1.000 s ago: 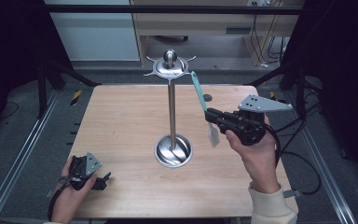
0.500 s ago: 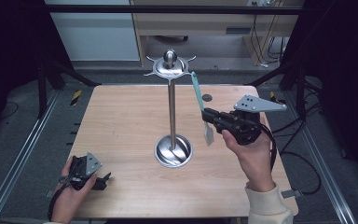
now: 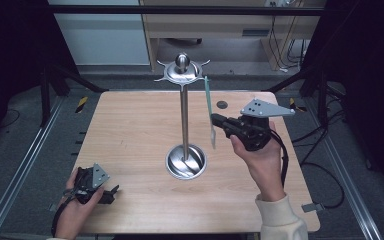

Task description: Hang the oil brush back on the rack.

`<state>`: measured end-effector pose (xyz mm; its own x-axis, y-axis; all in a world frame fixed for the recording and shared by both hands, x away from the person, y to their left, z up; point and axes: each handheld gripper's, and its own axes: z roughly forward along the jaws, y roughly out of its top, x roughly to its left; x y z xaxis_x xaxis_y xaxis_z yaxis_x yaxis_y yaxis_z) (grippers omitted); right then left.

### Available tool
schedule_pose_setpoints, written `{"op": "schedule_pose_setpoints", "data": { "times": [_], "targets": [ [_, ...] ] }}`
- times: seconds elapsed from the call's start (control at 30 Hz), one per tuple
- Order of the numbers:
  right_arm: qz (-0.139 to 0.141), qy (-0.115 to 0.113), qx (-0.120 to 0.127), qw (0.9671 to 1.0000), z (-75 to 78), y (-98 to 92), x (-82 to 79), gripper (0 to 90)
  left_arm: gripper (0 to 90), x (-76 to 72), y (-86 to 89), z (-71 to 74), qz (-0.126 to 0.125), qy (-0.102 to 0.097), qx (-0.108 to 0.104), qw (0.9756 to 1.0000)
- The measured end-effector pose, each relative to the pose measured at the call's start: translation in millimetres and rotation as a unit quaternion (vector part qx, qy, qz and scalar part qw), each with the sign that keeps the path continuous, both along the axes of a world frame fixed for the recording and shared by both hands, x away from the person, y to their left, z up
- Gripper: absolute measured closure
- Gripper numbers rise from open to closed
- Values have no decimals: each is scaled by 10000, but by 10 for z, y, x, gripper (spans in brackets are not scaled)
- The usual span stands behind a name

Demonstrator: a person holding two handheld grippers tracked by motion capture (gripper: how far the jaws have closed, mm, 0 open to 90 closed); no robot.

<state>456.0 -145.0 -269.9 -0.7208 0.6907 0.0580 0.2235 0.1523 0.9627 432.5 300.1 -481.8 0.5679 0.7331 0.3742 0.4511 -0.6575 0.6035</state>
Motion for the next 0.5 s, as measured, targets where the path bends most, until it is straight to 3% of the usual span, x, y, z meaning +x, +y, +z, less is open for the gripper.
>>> {"op": "schedule_pose_setpoints", "data": {
  "times": [0.37,0.5],
  "targets": [
    [-65,-14,-76,9999,-13,15,89,898,36,1,6,-3,14,5,-5,10000],
    [-353,-33,-287,9990,-21,-12,55,880,36,-1,2,0,8,-16,-16,10000]
  ]
}}
